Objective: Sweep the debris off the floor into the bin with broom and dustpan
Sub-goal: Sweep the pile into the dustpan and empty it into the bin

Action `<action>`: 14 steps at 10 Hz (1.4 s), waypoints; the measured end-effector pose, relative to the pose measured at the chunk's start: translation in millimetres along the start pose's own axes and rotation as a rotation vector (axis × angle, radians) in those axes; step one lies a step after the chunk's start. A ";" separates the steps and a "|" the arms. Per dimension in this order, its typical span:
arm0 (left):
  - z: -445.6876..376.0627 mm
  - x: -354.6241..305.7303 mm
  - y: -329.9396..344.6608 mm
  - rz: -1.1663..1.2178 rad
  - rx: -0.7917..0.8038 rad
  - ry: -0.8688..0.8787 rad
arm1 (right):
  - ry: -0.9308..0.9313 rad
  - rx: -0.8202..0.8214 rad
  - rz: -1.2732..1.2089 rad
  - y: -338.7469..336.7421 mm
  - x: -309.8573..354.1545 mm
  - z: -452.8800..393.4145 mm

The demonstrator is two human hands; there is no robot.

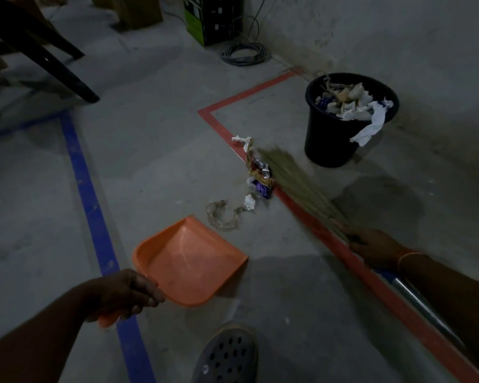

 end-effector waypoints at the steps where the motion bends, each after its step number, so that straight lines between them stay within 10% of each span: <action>1: -9.6 -8.4 1.8 -0.015 -0.001 0.012 | -0.088 0.044 0.065 12.4 7.8 4.2; 9: -50.3 -63.0 16.7 0.064 -0.029 0.121 | -0.061 0.035 -0.062 2.5 -5.1 -45.1; 14: -68.5 -81.0 7.5 0.186 -0.079 0.163 | -0.410 0.138 -0.012 75.3 41.3 1.9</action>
Point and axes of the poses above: each hand's wrist, its own z-axis away from the middle knuckle, its own y-axis out of the palm, x = y × z, the point moved 10 cm from there along -z, towards the middle knuckle, and after that the axes turned 4 degrees about -x, right-handed, at the moved point
